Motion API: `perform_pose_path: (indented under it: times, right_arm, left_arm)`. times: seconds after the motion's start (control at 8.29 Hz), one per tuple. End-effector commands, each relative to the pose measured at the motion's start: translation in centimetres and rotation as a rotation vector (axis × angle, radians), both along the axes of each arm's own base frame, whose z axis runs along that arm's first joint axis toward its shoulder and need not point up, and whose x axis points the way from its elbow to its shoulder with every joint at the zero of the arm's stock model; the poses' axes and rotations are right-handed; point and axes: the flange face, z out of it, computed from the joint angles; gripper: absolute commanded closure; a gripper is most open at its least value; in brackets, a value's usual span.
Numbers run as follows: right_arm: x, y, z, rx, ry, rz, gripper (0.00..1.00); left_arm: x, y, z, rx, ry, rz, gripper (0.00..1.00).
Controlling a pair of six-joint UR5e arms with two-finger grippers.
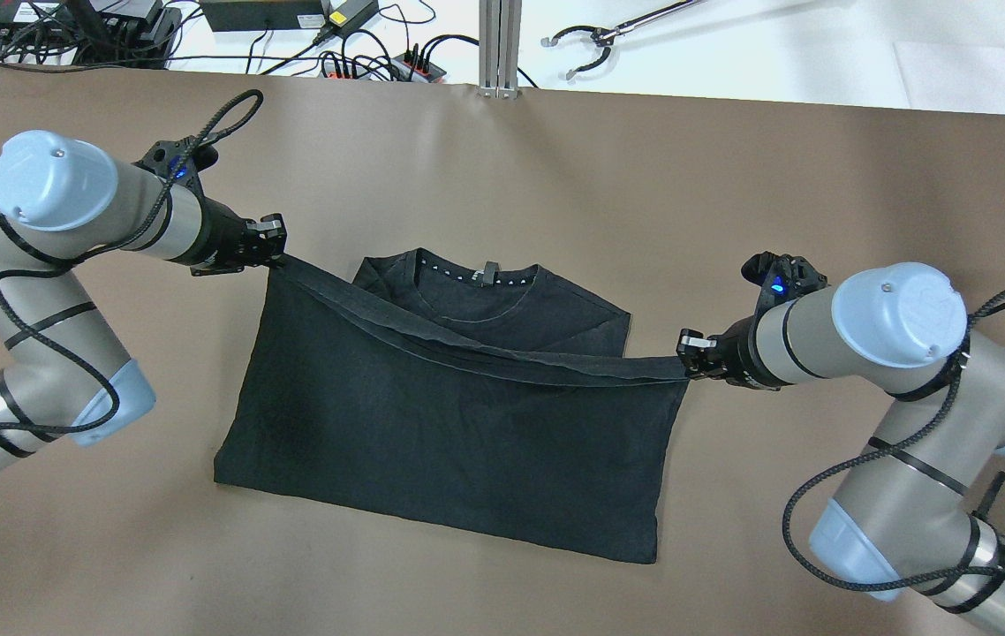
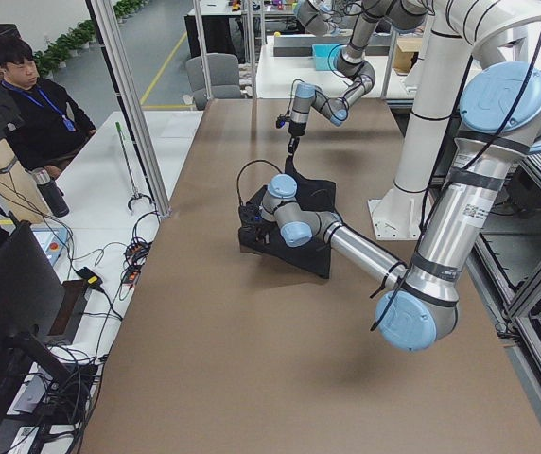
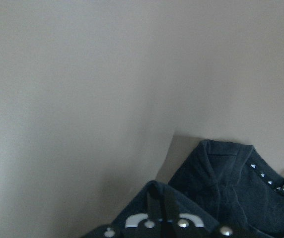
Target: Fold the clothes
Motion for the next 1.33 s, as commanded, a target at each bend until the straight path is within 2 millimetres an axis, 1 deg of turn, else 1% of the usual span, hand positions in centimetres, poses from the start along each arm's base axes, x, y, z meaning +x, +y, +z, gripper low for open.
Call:
perform_pose_path:
  times: [0.0,0.12,0.24,0.36,0.48,0.6,0.72,0.84,0.96,1.09,1.21]
  right_arm:
    - [-3.2,-3.1,1.9,0.021,0.066,-0.005,0.75]
    - [-3.2,-3.1,1.5,0.030,0.063,-0.011,0.17]
    - [-3.1,-3.2,0.1,0.064,0.048,-0.026,0.07]
    - [-2.6,-3.1,-0.7,0.084,0.039,-0.034,0.06]
    - [-1.8,-2.9,-1.7,0.114,0.030,-0.042,0.06]
    - [-1.5,-2.6,-1.9,0.125,0.026,-0.054,0.06]
    - [-1.5,-2.5,-1.9,0.129,0.021,-0.057,0.06]
    - [-1.4,-2.4,-1.9,0.132,0.022,-0.054,0.06]
    - [-1.6,-2.4,-1.8,0.134,0.024,-0.052,0.06]
    - [-1.6,-2.4,-1.8,0.135,0.025,-0.051,0.06]
    - [-1.7,-2.3,-1.8,0.136,0.026,-0.051,0.06]
  left_arm:
    - [2.6,-1.9,1.4,-0.019,-0.039,0.014,0.82]
    - [2.4,-1.8,1.9,0.044,-0.074,0.045,0.05]
    - [1.6,-1.9,2.4,0.157,-0.130,0.095,0.05]
    - [0.8,-1.4,2.6,0.194,-0.128,0.157,0.05]
    - [-0.7,-1.7,2.1,0.183,-0.085,0.195,0.05]
    - [-1.3,-0.6,2.0,0.188,-0.052,0.229,0.05]
    - [-2.3,1.0,3.1,0.201,-0.042,0.231,0.05]
    - [-3.1,3.4,5.0,0.232,-0.015,0.248,0.05]
    - [-2.6,6.5,7.8,0.260,0.024,0.302,0.05]
    - [-2.0,9.2,10.2,0.275,0.043,0.338,0.05]
    - [-0.9,11.1,11.5,0.271,0.046,0.366,0.05]
